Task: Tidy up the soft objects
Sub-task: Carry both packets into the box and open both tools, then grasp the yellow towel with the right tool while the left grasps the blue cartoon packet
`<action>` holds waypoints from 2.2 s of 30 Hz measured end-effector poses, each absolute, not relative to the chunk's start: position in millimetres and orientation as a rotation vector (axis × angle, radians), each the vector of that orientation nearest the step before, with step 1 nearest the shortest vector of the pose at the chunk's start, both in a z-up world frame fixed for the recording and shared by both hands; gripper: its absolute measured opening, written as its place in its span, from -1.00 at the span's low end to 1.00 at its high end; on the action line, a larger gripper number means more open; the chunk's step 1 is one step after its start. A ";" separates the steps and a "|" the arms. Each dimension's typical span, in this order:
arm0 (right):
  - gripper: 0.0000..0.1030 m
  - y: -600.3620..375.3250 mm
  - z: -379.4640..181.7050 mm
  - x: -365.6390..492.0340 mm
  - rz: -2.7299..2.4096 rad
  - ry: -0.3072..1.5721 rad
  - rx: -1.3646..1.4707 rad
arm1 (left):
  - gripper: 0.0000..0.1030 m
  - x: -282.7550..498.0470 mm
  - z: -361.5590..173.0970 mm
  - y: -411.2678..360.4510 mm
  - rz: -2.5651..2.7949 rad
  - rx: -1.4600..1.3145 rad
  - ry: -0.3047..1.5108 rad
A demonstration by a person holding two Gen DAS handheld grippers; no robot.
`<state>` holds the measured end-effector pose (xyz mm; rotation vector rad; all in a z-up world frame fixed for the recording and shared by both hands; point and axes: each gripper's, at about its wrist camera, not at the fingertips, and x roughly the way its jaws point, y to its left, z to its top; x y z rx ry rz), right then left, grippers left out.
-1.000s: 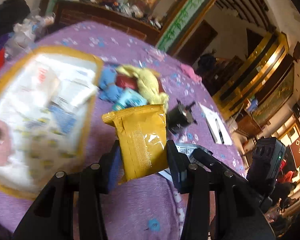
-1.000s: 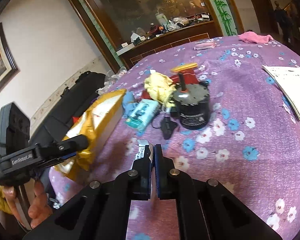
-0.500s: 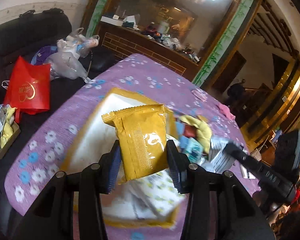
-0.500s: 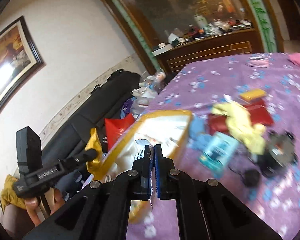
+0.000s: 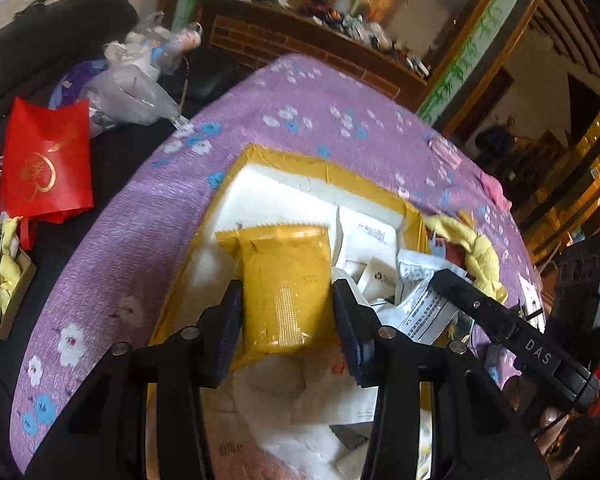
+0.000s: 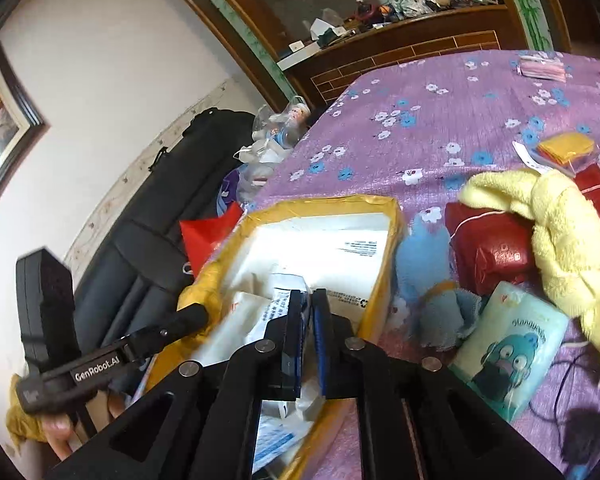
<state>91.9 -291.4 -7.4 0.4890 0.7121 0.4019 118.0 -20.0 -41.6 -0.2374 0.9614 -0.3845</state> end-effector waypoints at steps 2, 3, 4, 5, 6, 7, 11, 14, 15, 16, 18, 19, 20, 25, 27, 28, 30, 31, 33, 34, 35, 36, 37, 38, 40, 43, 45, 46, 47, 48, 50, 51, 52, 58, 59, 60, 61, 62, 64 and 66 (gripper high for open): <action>-0.61 -294.4 -7.7 92.7 0.428 0.710 0.522 | -0.14 114.4 -37.8 -15.7 -0.391 -0.268 0.946; -0.14 -298.1 -7.7 91.6 0.439 0.706 0.541 | 0.06 112.9 -35.6 -13.1 -0.395 -0.288 0.930; 0.12 -302.2 -7.6 92.1 0.438 0.689 0.562 | 0.22 112.1 -33.4 -10.2 -0.390 -0.310 0.908; 0.35 -305.9 -7.1 90.3 0.444 0.665 0.573 | 0.43 109.9 -31.1 -8.1 -0.376 -0.324 0.884; 0.34 -305.8 -5.1 86.4 0.459 0.644 0.566 | 0.43 109.8 -28.1 -6.8 -0.358 -0.327 0.862; 0.35 -305.2 -1.9 82.9 0.459 0.625 0.549 | 0.43 107.1 -24.0 -6.3 -0.332 -0.319 0.836; 0.41 -298.1 2.3 74.2 0.461 0.616 0.491 | 0.43 91.4 -9.1 -12.1 -0.273 -0.246 0.780; 0.41 -302.7 7.2 65.3 0.481 0.645 0.509 | 0.43 68.4 5.7 -21.4 -0.296 -0.225 0.748; 0.41 -309.2 13.8 56.4 0.503 0.645 0.513 | 0.43 56.9 12.6 -27.5 -0.316 -0.224 0.730; 0.41 -318.1 19.9 49.2 0.524 0.638 0.517 | 0.43 50.4 17.2 -33.1 -0.334 -0.224 0.720; 0.45 -342.3 35.5 31.3 0.531 0.610 0.484 | 0.46 40.1 25.1 -49.3 -0.390 -0.225 0.716; 0.49 -354.4 38.5 27.5 0.515 0.603 0.472 | 0.47 36.4 27.5 -60.8 -0.431 -0.224 0.728; 0.52 -370.5 42.7 22.1 0.496 0.596 0.460 | 0.47 34.0 29.0 -75.3 -0.479 -0.219 0.745; 0.55 -447.0 48.3 15.5 0.412 0.638 0.424 | 0.47 39.2 26.6 -135.8 -0.584 -0.153 0.821; 0.52 -462.5 39.5 33.6 0.394 0.711 0.426 | 0.46 46.3 19.7 -155.8 -0.602 -0.122 0.861; 0.51 -468.5 34.9 44.8 0.392 0.738 0.451 | 0.46 51.5 14.3 -165.7 -0.594 -0.109 0.879; 0.47 -473.9 29.5 67.9 0.389 0.803 0.470 | 0.46 56.0 7.9 -177.0 -0.576 -0.084 0.896; 0.47 -473.2 27.0 82.5 0.374 0.842 0.450 | 0.46 56.6 5.7 -180.3 -0.573 -0.077 0.902; 0.42 -468.9 24.8 112.5 0.332 0.907 0.444 | 0.46 54.4 -1.1 -183.7 -0.559 -0.059 0.923; 0.41 -466.0 21.6 126.0 0.320 0.955 0.443 | 0.46 53.1 -3.2 -183.4 -0.557 -0.049 0.924; 0.37 -458.9 24.6 133.8 0.318 0.976 0.436 | 0.46 52.3 -5.3 -182.2 -0.556 -0.044 0.924; 0.30 -453.2 23.4 143.3 0.308 0.997 0.429 | 0.46 51.2 -6.3 -179.9 -0.551 -0.041 0.929; 0.29 -446.3 21.5 151.3 0.275 1.028 0.413 | 0.46 51.1 -8.0 -178.4 -0.553 -0.043 0.933; 0.29 -437.7 17.9 158.3 0.242 1.059 0.391 | 0.46 50.4 -8.8 -176.6 -0.559 -0.045 0.936; 0.18 -416.7 4.8 172.9 0.230 1.129 0.378 | 0.46 48.5 -10.7 -173.8 -0.561 -0.040 0.941; -0.37 -392.6 -11.7 185.9 0.191 1.170 0.332 | 0.46 47.0 -13.6 -170.6 -0.562 -0.041 0.947; -0.39 -393.1 -5.1 181.0 0.186 1.113 0.360 | 0.46 46.9 -14.8 -170.8 -0.560 -0.035 0.953; -0.39 -395.0 2.6 173.0 0.198 1.052 0.366 | 0.46 47.0 -14.8 -171.1 -0.559 -0.030 0.953; -0.39 -398.8 10.8 162.4 0.204 0.993 0.373 | 0.46 47.9 -15.0 -172.3 -0.560 -0.025 0.954; -0.39 -404.5 17.1 151.6 0.212 0.937 0.399 | 0.46 49.0 -15.3 -174.4 -0.563 -0.017 0.956; -0.39 -419.9 27.9 127.3 0.260 0.796 0.473 | 0.46 53.2 -18.8 -185.2 -0.571 0.014 0.971; -0.38 -427.1 30.5 116.8 0.281 0.737 0.504 | 0.46 56.8 -22.0 -192.8 -0.574 0.034 0.982; -0.38 -434.4 31.2 108.3 0.296 0.686 0.539 | 0.46 61.0 -26.6 -201.8 -0.570 0.059 0.997; -0.38 -449.1 16.5 100.3 0.390 0.574 0.678 | 0.46 88.1 -56.4 -244.9 -0.570 0.154 1.103; -0.38 -448.0 16.1 99.6 0.396 0.559 0.683 | 0.43 89.6 -60.1 -249.9 -0.557 0.189 1.101; -0.38 -449.6 15.3 97.1 0.390 0.546 0.688 | 0.34 89.9 -61.5 -252.9 -0.537 0.217 1.090; -0.38 -453.7 14.5 94.5 0.375 0.532 0.695 | 0.27 89.6 -63.4 -256.3 -0.525 0.244 1.090; -0.38 -453.5 13.2 91.6 0.341 0.511 0.710 | 0.14 89.1 -65.1 -258.9 -0.523 0.255 1.096; -0.37 -461.1 -3.3 84.4 0.329 0.488 0.726 | 0.07 84.8 -67.5 -262.7 -0.493 0.304 1.086; -0.37 -462.8 -8.1 78.6 0.338 0.454 0.741 | 0.01 81.7 -69.3 -264.1 -0.477 0.342 1.076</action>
